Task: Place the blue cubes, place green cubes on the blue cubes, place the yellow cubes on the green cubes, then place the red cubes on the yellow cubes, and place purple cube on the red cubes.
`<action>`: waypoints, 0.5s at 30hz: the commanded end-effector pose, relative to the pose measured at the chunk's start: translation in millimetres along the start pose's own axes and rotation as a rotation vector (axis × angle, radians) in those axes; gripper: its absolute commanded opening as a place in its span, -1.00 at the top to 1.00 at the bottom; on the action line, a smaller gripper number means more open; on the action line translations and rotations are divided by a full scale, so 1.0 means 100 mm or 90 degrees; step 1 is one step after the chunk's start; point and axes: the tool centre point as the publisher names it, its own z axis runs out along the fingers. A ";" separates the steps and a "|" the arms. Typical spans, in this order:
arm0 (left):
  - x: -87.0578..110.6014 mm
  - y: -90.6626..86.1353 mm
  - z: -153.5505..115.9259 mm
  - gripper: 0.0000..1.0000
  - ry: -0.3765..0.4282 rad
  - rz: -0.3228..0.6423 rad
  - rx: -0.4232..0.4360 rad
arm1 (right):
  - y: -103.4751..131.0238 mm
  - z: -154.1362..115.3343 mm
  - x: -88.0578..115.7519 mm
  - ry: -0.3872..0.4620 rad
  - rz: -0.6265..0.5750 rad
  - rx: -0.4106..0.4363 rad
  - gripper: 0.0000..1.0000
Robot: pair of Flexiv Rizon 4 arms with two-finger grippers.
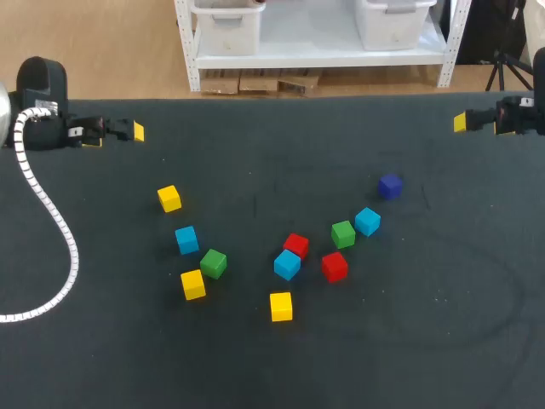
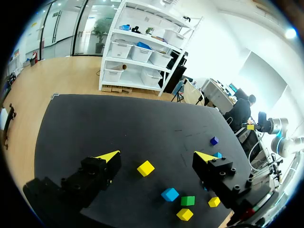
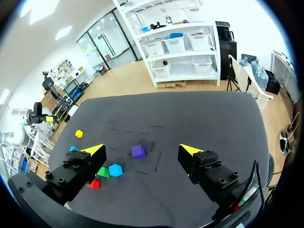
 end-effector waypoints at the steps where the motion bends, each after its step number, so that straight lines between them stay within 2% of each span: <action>1: -0.01 -0.01 0.00 -1.00 0.004 -0.001 -0.005 | 0.01 0.00 0.00 0.000 0.000 0.002 -1.00; 10: -0.01 -0.01 0.00 -1.00 0.004 -0.001 -0.005 | 0.01 0.00 0.00 0.000 0.000 0.002 -1.00; 15: -0.03 -0.13 0.07 -1.00 0.038 0.111 -0.031 | 0.01 0.00 0.00 0.000 0.000 0.002 -1.00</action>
